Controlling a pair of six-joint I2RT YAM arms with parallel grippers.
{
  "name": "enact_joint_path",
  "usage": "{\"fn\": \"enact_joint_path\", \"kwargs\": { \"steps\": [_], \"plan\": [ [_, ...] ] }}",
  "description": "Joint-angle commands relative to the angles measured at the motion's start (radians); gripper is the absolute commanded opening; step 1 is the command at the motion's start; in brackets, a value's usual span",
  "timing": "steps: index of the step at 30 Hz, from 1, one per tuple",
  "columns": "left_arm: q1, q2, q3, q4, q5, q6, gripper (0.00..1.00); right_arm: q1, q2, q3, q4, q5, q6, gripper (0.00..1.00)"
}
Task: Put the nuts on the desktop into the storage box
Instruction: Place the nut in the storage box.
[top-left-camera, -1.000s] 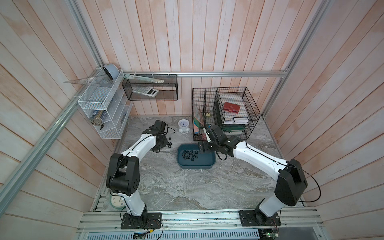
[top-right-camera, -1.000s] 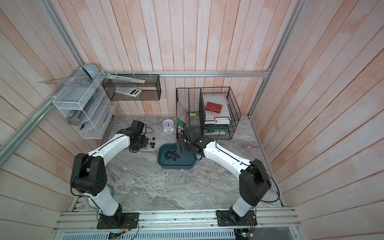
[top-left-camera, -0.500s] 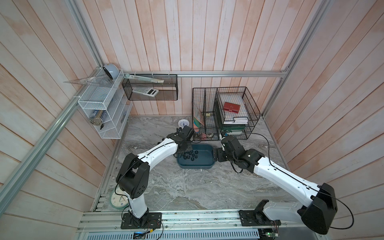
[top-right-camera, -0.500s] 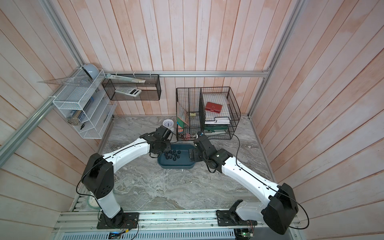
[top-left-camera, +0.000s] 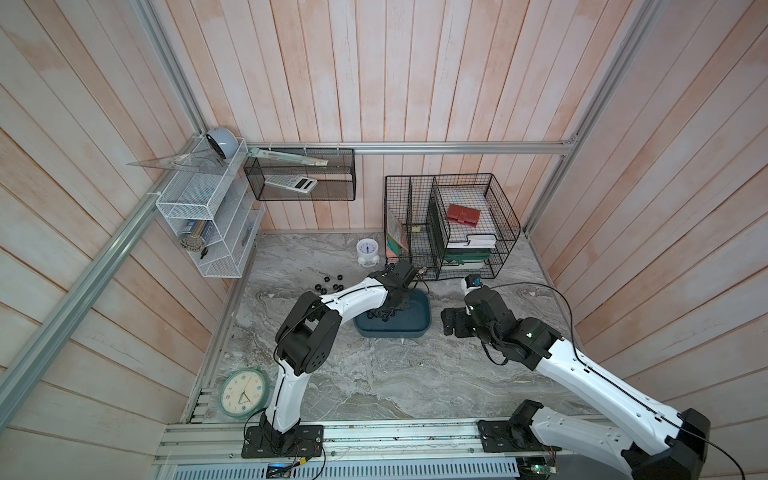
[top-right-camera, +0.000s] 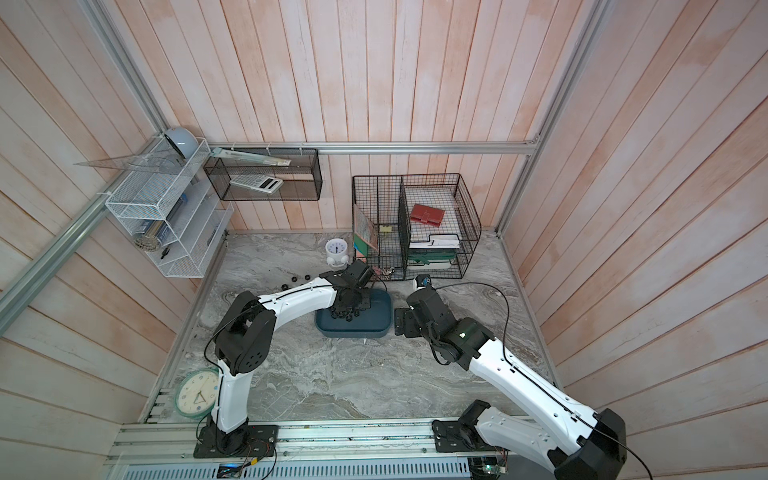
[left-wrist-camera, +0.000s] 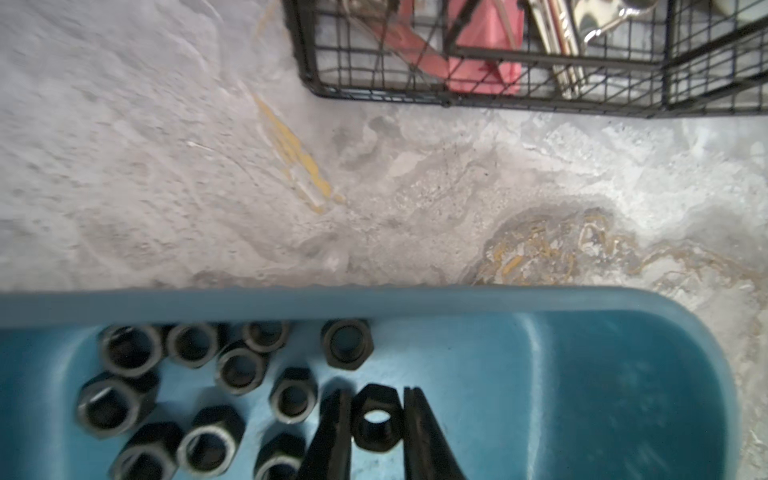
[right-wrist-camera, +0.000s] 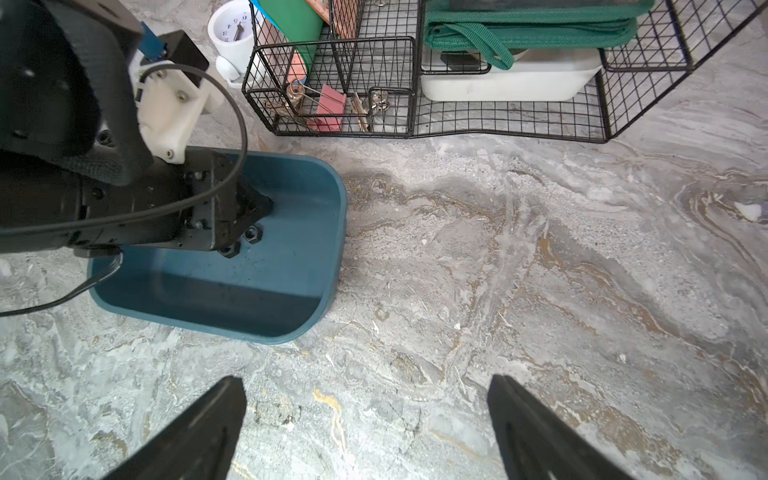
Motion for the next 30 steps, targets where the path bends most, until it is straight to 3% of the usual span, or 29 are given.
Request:
{"fn": "enact_joint_path", "kwargs": {
  "steps": [1,11,15,28,30],
  "plan": [
    [-0.007,0.033,0.038,0.020,0.027,0.022,0.18,-0.004,-0.026,-0.019,-0.047,0.034,0.035,0.98],
    [-0.009,0.062,0.039,0.013,0.039,0.026,0.19,-0.005,-0.018,-0.022,-0.046,0.036,0.039,0.98],
    [-0.009,0.055,0.045,-0.002,0.032,0.033,0.37,-0.004,0.005,-0.011,-0.032,0.031,0.026,0.98],
    [0.025,-0.077,0.057,-0.051,0.001,0.034,0.55,-0.004,0.096,0.029,0.080,-0.008,-0.034,0.98],
    [0.043,-0.108,0.054,-0.061,-0.012,0.035,0.65,-0.004,0.122,0.041,0.112,-0.030,-0.049,0.98]
  ]
}}
